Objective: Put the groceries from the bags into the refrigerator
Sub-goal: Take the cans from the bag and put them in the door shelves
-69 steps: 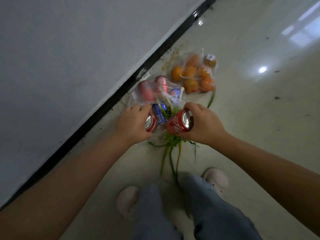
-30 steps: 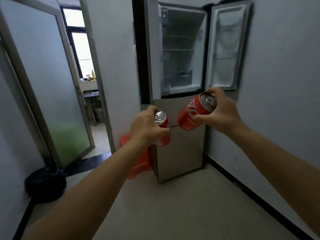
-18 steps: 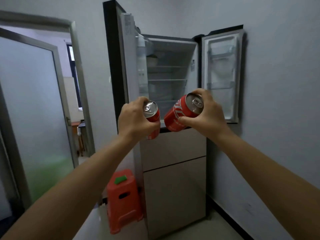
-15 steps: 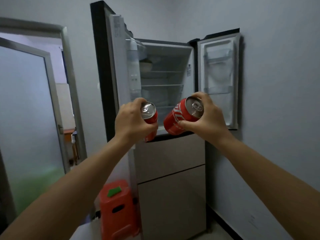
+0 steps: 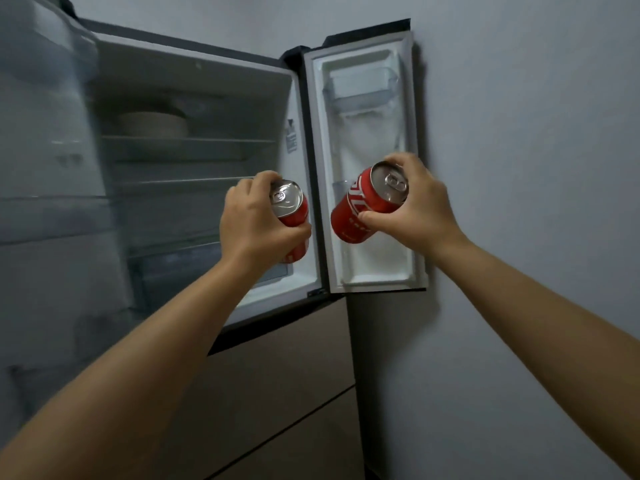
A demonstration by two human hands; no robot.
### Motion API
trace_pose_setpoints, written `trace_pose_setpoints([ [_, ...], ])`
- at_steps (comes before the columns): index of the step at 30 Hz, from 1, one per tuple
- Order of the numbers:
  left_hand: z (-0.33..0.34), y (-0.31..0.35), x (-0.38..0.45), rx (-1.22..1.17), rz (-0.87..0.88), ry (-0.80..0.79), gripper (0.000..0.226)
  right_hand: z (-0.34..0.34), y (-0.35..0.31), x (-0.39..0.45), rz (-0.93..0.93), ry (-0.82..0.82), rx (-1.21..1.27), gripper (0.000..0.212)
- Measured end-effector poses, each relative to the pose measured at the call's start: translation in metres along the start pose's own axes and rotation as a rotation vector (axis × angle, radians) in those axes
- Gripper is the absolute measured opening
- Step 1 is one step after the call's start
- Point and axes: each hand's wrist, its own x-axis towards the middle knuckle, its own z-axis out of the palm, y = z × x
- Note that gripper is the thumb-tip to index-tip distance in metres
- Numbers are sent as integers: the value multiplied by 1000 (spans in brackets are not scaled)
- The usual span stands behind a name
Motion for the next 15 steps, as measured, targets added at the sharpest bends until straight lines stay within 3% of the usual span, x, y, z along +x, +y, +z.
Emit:
trace_pose_setpoints([
  [7,138,1,105,-55,64,83,64,22,128,97,-26,172,-11,64],
  [15,231,-1,208,-112,141,205,63,56,207,201,-93,330,-22,70],
])
